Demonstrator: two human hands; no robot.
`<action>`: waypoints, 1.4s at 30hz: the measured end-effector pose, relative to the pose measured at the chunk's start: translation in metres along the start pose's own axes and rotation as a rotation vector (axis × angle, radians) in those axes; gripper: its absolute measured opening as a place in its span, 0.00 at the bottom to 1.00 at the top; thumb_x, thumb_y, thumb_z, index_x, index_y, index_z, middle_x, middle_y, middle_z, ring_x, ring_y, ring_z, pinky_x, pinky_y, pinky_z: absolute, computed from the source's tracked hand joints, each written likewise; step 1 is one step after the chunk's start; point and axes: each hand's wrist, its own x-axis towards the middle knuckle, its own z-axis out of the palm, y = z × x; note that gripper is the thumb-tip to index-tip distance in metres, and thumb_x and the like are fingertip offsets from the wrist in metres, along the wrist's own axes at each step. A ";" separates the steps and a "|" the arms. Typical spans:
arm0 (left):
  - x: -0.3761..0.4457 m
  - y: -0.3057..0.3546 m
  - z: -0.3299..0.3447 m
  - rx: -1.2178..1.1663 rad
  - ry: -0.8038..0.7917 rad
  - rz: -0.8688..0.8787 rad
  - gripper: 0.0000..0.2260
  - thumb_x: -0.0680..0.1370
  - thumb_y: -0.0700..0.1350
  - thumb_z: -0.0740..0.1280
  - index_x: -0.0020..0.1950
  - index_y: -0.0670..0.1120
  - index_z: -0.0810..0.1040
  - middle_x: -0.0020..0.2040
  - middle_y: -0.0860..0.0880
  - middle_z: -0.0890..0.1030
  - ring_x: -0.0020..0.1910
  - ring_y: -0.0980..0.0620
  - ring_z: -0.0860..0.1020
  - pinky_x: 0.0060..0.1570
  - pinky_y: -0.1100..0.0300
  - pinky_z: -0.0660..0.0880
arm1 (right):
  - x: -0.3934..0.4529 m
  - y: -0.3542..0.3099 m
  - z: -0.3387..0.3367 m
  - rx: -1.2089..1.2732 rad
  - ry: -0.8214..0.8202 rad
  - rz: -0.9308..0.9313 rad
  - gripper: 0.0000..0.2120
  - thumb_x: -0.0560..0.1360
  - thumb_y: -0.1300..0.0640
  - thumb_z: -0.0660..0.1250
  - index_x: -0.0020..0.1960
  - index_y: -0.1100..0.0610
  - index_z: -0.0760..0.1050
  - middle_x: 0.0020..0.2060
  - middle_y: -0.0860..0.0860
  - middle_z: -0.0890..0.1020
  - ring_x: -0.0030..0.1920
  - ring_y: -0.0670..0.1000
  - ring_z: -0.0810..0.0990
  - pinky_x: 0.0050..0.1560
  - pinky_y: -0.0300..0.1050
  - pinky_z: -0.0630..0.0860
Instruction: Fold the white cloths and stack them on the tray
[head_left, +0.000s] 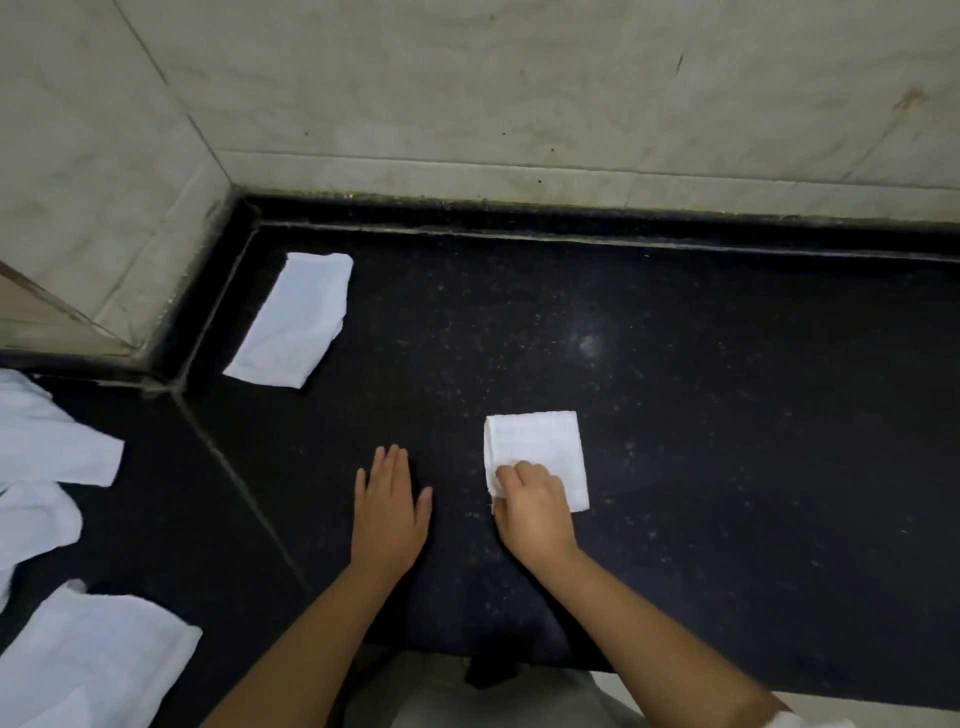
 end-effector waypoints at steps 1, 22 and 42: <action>-0.003 -0.006 0.002 -0.002 0.005 0.004 0.38 0.72 0.59 0.38 0.73 0.36 0.59 0.74 0.41 0.62 0.75 0.44 0.55 0.73 0.51 0.45 | -0.002 0.002 0.003 0.001 -0.003 -0.006 0.17 0.51 0.60 0.80 0.37 0.56 0.78 0.26 0.49 0.77 0.25 0.47 0.75 0.24 0.38 0.67; 0.001 0.062 0.027 0.172 -0.134 0.479 0.23 0.64 0.55 0.76 0.53 0.44 0.81 0.56 0.47 0.82 0.59 0.50 0.79 0.58 0.52 0.75 | -0.011 0.072 -0.035 -0.177 -0.140 -0.204 0.08 0.57 0.66 0.70 0.36 0.60 0.81 0.32 0.53 0.82 0.30 0.54 0.78 0.27 0.46 0.79; -0.150 0.432 0.060 0.104 -0.167 1.063 0.11 0.81 0.47 0.55 0.57 0.42 0.70 0.55 0.45 0.71 0.53 0.45 0.71 0.48 0.54 0.68 | -0.298 0.309 -0.287 0.309 -0.033 0.462 0.11 0.68 0.64 0.69 0.50 0.58 0.79 0.43 0.49 0.81 0.46 0.50 0.79 0.46 0.39 0.71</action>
